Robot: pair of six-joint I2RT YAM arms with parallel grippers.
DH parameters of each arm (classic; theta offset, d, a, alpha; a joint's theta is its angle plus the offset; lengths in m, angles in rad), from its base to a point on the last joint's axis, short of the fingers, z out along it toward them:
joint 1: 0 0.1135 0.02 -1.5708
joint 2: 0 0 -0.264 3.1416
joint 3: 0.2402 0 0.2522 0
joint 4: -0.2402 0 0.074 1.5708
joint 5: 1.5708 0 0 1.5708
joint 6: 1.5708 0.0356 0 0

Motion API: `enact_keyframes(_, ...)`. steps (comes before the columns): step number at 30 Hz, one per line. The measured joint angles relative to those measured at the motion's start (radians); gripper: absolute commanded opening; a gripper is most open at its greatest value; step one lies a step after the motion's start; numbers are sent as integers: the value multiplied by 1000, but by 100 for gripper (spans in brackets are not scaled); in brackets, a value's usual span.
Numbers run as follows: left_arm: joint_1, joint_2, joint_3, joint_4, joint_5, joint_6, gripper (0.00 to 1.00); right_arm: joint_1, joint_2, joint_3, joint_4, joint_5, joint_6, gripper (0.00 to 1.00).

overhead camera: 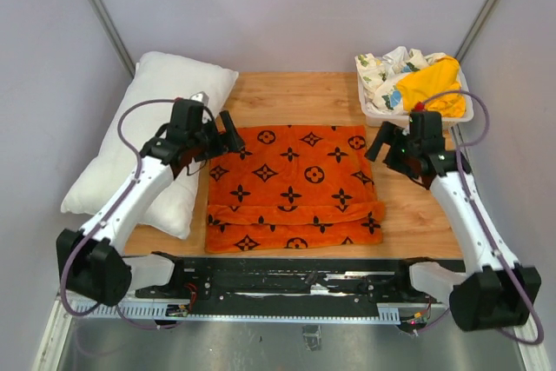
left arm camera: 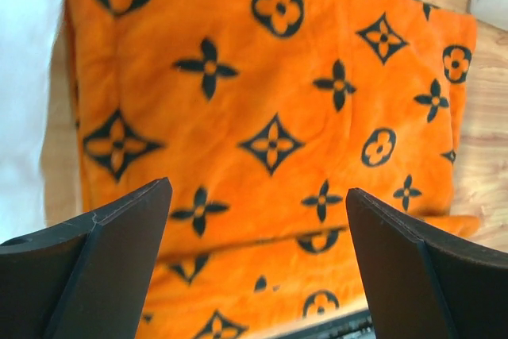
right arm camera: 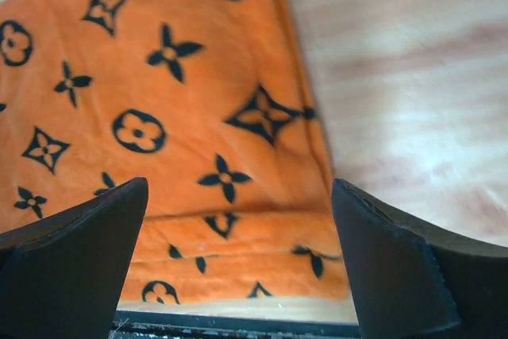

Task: Remove the pillowcase from the pillow
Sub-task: Fold the pillowcase at the center of the board.

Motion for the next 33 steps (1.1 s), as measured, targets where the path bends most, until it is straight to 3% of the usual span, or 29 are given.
enact_keyframes(5, -14, 221, 52, 161, -2, 63, 97, 122, 290, 147, 112, -4, -29, 99)
enact_keyframes(11, 43, 548, 175, 291, -2, 84, 97, 156, 604, 271, 163, -86, -45, 99)
enact_keyframes(19, 229, 657, 268, 349, -126, 77, 99, 157, 655, 320, 195, -155, -47, 99)
enact_keyframes(26, 279, 694, 335, 387, -185, 97, 95, 161, 665, 343, 199, -146, -51, 98)
enact_keyframes(28, 229, 679, 312, 389, -202, 112, 89, 161, 677, 355, 200, -131, -52, 86)
enact_keyframes(29, 190, 665, 295, 391, -208, 114, 78, 162, 688, 364, 199, -123, -53, 71)
enact_keyframes(31, 92, 631, 251, 399, -210, 114, 37, 161, 710, 381, 198, -112, -60, 47)
enact_keyframes(33, 2, 601, 200, 423, -181, 93, 15, 161, 740, 404, 201, -102, -59, 29)
